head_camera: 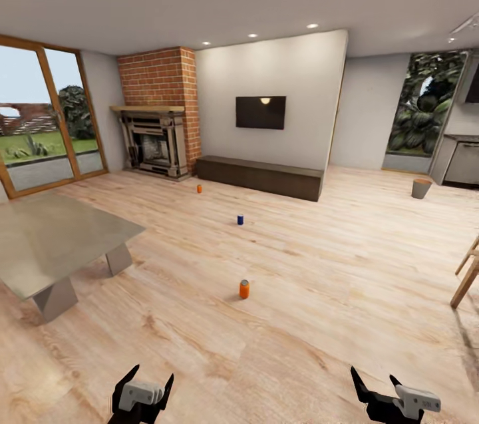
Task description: Put the three can of soda from the living room inside the tash can in the kitchen.
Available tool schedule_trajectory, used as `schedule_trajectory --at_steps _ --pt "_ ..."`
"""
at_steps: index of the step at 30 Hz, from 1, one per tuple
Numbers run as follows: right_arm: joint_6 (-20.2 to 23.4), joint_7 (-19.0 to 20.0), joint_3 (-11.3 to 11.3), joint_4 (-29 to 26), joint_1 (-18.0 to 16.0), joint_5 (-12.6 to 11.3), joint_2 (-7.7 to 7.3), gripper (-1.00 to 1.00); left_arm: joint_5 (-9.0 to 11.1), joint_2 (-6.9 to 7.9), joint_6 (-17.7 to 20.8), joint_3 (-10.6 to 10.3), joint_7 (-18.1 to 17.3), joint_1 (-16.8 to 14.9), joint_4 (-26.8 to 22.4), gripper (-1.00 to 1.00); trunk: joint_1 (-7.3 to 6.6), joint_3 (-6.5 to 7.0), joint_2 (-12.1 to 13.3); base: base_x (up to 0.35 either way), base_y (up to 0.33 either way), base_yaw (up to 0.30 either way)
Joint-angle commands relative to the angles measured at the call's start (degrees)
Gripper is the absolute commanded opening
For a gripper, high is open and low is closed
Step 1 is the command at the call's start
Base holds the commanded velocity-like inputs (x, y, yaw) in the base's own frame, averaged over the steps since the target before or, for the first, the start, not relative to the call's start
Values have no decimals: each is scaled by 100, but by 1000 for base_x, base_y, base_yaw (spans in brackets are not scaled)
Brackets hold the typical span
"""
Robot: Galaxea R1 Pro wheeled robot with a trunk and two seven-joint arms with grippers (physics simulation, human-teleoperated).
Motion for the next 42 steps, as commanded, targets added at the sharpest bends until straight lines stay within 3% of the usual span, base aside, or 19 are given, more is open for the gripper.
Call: schedule_trajectory --at_steps 1,14,34,42 --pt "-3 1 -32 0 0 -2 0 100 0 0 -18 0 1 0 0 100 0 3 0 0 44 -248" --pt "-3 8 -129 -17 0 -16 8 100 0 0 -58 0 -6 0 1 100 0 -2 0 0 12 -118" --pt "-4 16 -140 -18 0 -14 9 100 -8 3 -59 0 -27 0 1 100 0 -144 0 5 -33 -115" --pt "-24 16 -139 -18 0 -13 9 100 -13 8 -59 0 -32 0 5 100 0 -204 0 163 -39 -110"
